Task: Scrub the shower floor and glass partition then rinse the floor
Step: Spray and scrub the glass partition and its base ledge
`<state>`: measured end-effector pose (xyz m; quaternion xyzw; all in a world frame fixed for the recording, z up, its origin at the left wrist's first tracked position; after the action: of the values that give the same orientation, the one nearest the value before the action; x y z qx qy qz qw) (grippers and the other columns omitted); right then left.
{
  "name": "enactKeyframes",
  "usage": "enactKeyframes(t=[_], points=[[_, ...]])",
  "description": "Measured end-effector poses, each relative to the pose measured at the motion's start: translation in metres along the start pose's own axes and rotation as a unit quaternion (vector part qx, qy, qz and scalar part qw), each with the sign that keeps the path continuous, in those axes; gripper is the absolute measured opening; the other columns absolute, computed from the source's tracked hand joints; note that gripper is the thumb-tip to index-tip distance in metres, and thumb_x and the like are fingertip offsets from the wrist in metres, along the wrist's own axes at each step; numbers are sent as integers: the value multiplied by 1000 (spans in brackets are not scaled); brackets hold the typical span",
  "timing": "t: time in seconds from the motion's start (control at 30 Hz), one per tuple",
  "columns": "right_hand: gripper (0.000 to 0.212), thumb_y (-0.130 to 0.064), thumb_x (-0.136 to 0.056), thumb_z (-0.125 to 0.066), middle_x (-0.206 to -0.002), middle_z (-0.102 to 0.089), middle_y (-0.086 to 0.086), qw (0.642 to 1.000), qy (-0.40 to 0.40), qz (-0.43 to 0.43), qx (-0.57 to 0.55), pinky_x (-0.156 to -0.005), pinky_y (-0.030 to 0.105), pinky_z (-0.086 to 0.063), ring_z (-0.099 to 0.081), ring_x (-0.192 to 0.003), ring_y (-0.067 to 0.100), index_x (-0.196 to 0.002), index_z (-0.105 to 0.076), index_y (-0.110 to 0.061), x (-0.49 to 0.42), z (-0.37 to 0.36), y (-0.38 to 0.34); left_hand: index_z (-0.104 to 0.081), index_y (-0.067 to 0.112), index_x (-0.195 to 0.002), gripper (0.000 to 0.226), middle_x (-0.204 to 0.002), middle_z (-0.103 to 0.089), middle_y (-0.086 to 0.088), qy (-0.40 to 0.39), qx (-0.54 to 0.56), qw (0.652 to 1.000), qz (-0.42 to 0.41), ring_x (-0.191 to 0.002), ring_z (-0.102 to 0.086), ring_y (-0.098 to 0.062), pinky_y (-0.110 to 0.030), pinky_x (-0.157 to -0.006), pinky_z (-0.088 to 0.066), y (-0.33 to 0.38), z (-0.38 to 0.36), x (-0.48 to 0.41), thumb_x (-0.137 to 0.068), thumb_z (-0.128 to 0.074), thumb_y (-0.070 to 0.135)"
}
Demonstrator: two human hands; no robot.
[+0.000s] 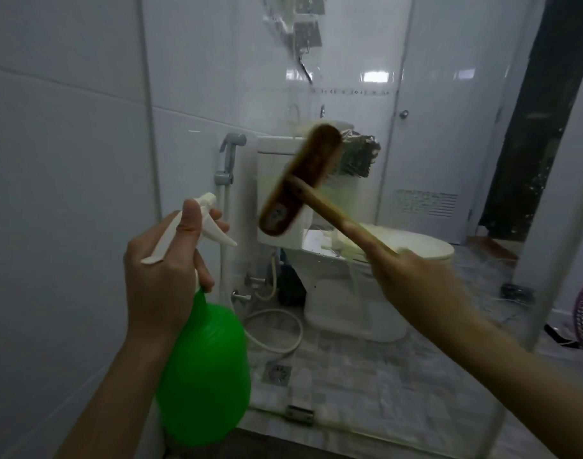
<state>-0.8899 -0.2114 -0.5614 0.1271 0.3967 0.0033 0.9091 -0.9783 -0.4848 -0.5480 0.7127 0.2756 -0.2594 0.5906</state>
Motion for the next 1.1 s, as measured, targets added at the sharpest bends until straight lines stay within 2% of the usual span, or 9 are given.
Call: enactKeyframes(t=[0.1, 0.23, 0.27, 0.33, 0.43, 0.53, 0.67, 0.9, 1.1], points=[[83, -16, -90, -62, -56, -46, 4, 999, 16, 19, 29, -31, 25, -42, -39, -33, 12, -151, -8, -32, -42, -10, -21, -74, 28, -90, 36, -81, -75, -3, 11, -11, 1000, -2, -36, -47, -20, -25, -43, -42, -3, 11, 0, -101, -44, 45], [49, -18, -96, -49, -53, -48, 2, 999, 27, 12, -28, -28, 19, -39, -37, -30, 6, -142, -31, -22, 20, -14, 2, -74, 24, -91, 36, -88, -77, 3, 8, -10, 1000, 8, -42, -51, -13, -20, -42, -44, -15, 20, -2, -100, -45, 44], [33, -26, -102, -37, -51, -47, 1, 999, 22, -9, -40, -26, 22, -39, -38, -29, 8, -135, -37, -23, 40, -18, 7, -74, 25, -90, 36, -88, -77, 5, 2, -12, 1000, 11, -49, -56, -12, -19, -45, -46, -20, 24, -3, -98, -45, 46], [38, -40, -104, -18, -47, -44, -1, 996, -8, -67, -62, -23, 25, -37, -37, -27, 10, -127, -43, -23, 63, -24, 11, -74, 30, -89, 35, -89, -77, 10, -3, -28, 1000, 9, -72, -68, -5, -13, -60, -50, -26, 25, -2, -96, -44, 48], [45, -34, -99, -29, -49, -42, -2, 995, 27, -68, -70, -25, 22, -34, -36, -29, 9, -143, -34, -23, 19, -24, -22, -73, 36, -90, 33, -90, -77, 10, -6, -24, 1000, 7, -91, -71, -5, -13, -70, -53, -33, 31, -9, -93, -45, 53], [53, -34, -100, -31, -53, -43, 0, 981, 149, -91, -86, -31, 27, -37, -39, -36, 12, -150, -13, -31, -41, -4, -34, -75, 41, -82, 28, -87, -77, 3, -17, 15, 1000, 19, -88, -74, -14, -23, -75, -58, -39, 25, -13, -92, -50, 49], [55, -36, -101, -29, -50, -40, 2, 956, 208, -161, -131, -33, 36, -42, -37, -37, 14, -149, -4, -33, -38, 10, -13, -76, 43, -75, 30, -79, -76, 3, -62, 12, 997, 52, -78, -74, -17, -27, -69, -59, -51, 0, -12, -91, -52, 48], [60, -23, -100, -42, -52, -35, -7, 961, 188, -164, -120, -37, 15, -28, -32, -39, 4, -151, -10, -26, -19, 20, 3, -62, -4, -67, 60, -58, -61, -19, -105, 16, 991, 83, -50, -59, -20, -27, -47, -45, -57, -55, -5, -81, -48, 53], [58, -23, -100, -42, -56, -39, -4, 960, 177, -165, -138, -39, 19, -34, -35, -42, 8, -151, -15, -25, -20, 20, 9, -70, 28, -73, 35, -66, -72, -1, -94, 24, 993, 73, -61, -68, -11, -17, -51, -49, -54, -64, -10, -83, -47, 53]])
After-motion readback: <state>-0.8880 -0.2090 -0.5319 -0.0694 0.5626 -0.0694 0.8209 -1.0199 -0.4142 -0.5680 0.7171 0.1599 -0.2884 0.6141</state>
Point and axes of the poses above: each hand's wrist, its own x-axis away from the middle knuckle, its own z-axis out of the back of the hand, y = z × x, the point moved 10 cm from there along -x, towards the middle knuckle
